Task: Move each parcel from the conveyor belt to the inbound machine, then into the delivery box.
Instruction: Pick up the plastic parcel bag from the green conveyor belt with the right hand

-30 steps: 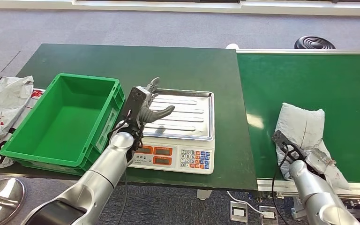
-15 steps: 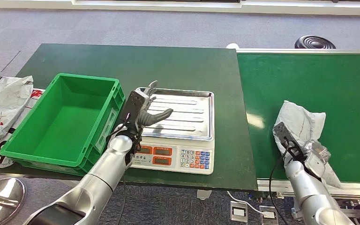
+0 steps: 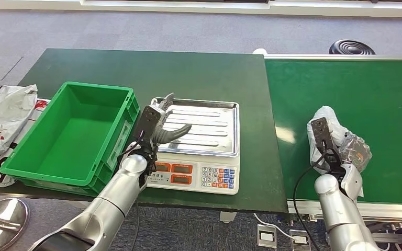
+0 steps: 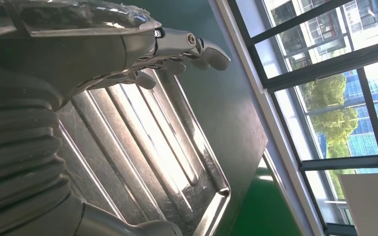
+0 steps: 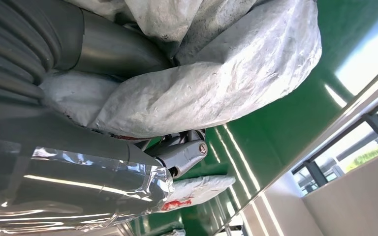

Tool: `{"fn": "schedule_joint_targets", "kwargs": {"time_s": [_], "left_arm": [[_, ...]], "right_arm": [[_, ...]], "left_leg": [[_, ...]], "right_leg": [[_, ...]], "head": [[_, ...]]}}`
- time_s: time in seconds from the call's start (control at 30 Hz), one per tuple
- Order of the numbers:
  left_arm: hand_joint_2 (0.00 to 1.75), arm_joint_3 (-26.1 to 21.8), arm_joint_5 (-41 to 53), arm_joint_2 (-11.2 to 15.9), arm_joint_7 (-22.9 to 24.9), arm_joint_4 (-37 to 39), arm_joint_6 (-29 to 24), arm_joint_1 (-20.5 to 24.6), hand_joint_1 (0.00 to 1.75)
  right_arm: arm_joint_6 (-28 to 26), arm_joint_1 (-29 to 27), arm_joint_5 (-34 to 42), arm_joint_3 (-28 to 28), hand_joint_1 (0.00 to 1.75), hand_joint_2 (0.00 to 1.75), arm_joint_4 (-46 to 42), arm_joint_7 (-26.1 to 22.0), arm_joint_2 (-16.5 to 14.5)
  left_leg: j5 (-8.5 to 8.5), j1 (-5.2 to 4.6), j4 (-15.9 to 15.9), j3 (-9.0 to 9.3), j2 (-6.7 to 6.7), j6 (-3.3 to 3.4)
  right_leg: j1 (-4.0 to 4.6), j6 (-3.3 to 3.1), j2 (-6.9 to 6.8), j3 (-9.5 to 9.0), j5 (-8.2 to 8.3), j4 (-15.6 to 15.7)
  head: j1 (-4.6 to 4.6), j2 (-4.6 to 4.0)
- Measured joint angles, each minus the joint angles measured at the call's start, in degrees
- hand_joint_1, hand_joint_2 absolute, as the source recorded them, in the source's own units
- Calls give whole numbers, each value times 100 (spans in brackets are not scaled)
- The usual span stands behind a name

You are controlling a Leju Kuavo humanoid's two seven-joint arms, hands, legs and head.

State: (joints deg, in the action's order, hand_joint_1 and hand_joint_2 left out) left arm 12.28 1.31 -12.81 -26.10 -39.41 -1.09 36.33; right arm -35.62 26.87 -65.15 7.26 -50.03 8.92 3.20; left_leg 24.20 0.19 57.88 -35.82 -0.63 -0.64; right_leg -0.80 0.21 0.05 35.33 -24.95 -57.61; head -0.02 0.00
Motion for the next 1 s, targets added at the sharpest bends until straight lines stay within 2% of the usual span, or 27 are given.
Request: {"fn": "schedule_joint_targets", "kwargs": {"time_s": [0.43, 0.63, 0.8, 0.9, 1.0], "left_arm": [[175, 0, 1, 0, -4, 14, -2, 0, 0], [175, 0, 101, -15, -97, 150, -48, 159, 0], [175, 0, 165, -43, -201, 327, -61, 340, 0], [175, 0, 199, -61, -260, 406, -65, 406, 0], [175, 0, 248, -79, -310, 477, -68, 473, 0]], "right_arm": [[-20, -74, 23, -2, 175, 175, -197, -37, -47], [-376, 102, 192, -153, 175, 175, -404, -548, -73], [-427, 324, 117, -169, 175, 175, -832, -1015, -110], [-429, 464, -57, -169, 175, 175, -1009, -1144, -128], [-371, 800, -186, -215, 175, 175, -1082, -1026, -105]], "left_leg": [[0, 0, 0, 0, 0, 0], [-2, -1, 0, -2, 3, 0], [-3, 0, 0, -2, 3, -1], [-3, -1, 0, -3, 4, -1], [-3, -3, 0, -3, 7, 0]], "right_leg": [[0, 0, 0, 0, 0, 0], [0, 0, 4, 4, 2, -2], [0, 0, 3, 4, 2, -2], [-1, 0, 3, 4, 2, -3], [-3, 1, 6, 7, 2, -4]], "head": [[0, 0], [0, 0], [0, 0], [0, 0], [0, 0]]}}
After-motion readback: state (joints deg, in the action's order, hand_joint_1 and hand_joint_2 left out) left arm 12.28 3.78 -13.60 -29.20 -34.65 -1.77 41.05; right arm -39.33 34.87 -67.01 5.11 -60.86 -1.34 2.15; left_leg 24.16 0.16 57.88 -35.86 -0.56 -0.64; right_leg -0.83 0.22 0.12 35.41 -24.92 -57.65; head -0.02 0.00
